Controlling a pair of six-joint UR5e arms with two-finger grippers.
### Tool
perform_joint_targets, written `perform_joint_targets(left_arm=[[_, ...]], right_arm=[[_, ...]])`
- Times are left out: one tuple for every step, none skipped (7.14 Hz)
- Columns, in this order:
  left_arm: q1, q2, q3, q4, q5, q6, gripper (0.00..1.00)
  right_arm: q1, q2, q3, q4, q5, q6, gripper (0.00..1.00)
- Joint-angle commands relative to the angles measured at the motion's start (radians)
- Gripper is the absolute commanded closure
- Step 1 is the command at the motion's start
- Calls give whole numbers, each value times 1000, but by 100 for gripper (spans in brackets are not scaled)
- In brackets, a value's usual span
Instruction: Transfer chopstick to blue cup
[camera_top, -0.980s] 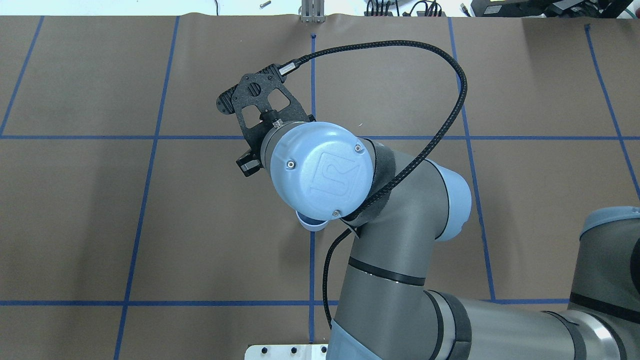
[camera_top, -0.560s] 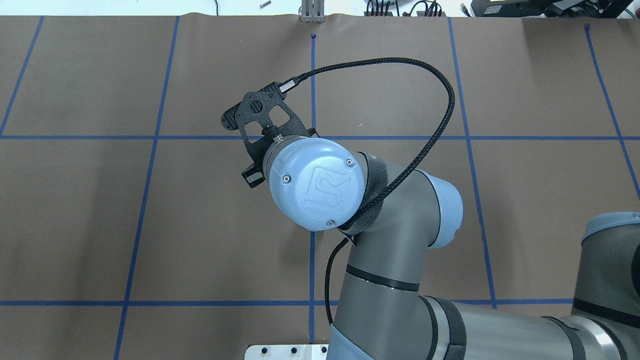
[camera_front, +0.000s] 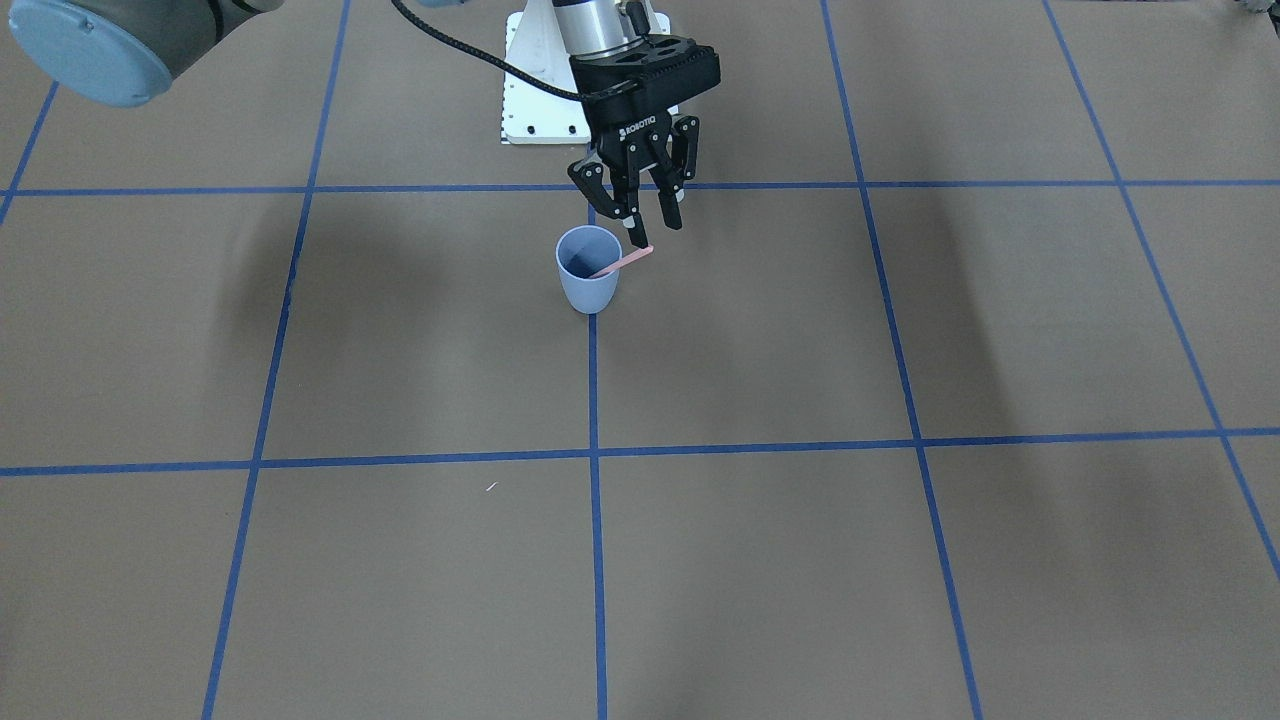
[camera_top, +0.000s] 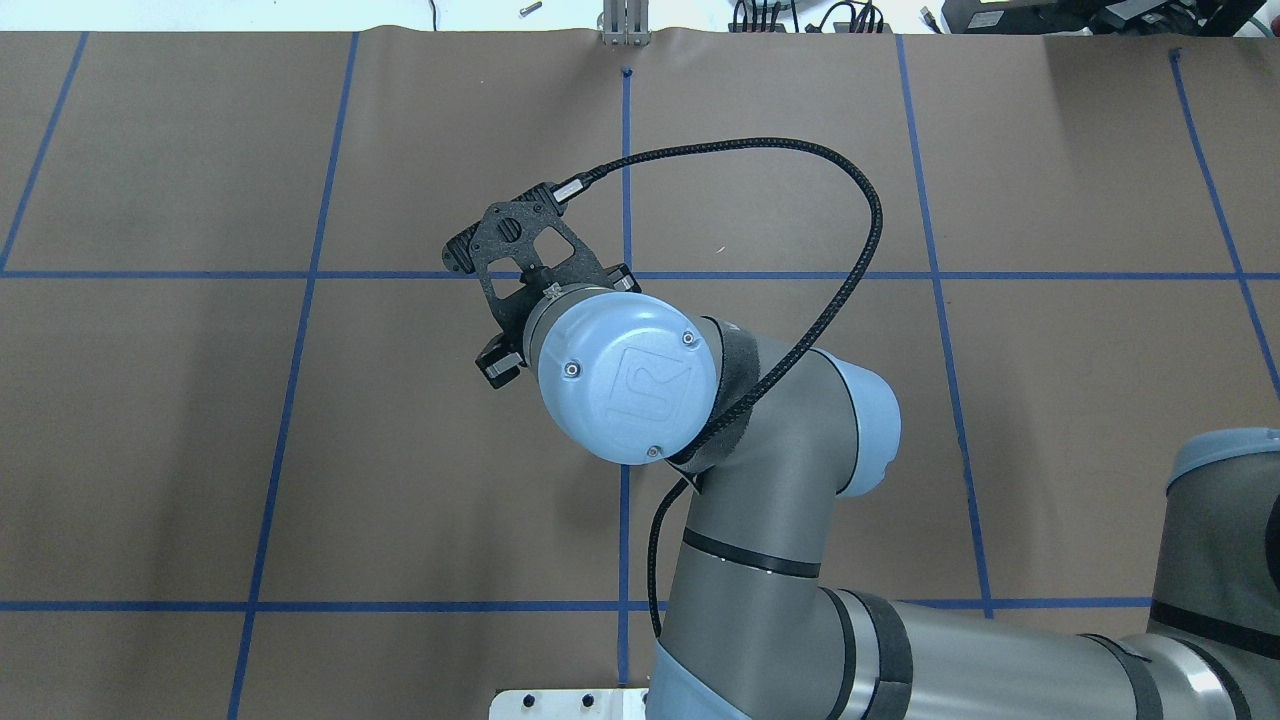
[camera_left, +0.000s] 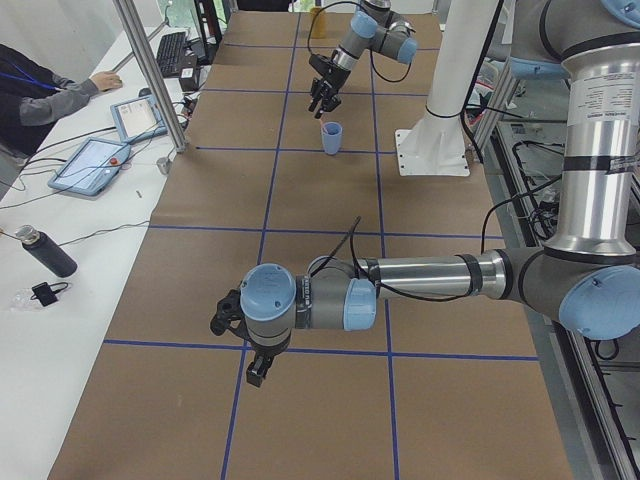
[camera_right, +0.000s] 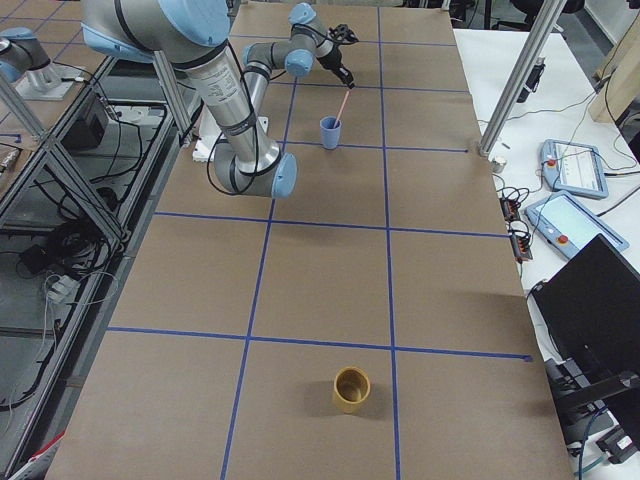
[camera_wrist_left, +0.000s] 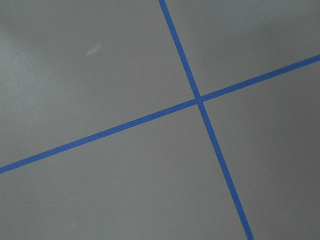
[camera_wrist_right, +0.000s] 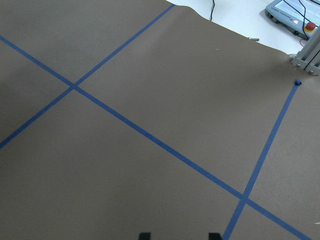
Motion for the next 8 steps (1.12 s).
perform_joint_targets(left_arm=[[0, 0, -1, 0, 0, 1, 1], [0, 0, -1, 0, 0, 1, 1], [0, 2, 1, 0, 2, 1, 1], [0, 2, 4, 3, 3, -2, 1], [0, 2, 2, 9, 6, -3, 1], [-2, 2, -4, 20, 8, -64, 1], [0, 11, -43, 23, 12, -207, 1], [11, 23, -98, 35, 12, -285, 1]], right_arm=[[38, 14, 40, -5, 37, 11, 9], [101, 16, 67, -30, 116, 152, 0], [253, 18, 66, -117, 378, 219, 0], [421, -5, 63, -274, 666, 204, 0], [524, -81, 62, -306, 709, 124, 0], [625, -193, 51, -305, 718, -87, 0], [739, -297, 16, -300, 742, -250, 0], [841, -382, -1, -300, 785, -347, 0]])
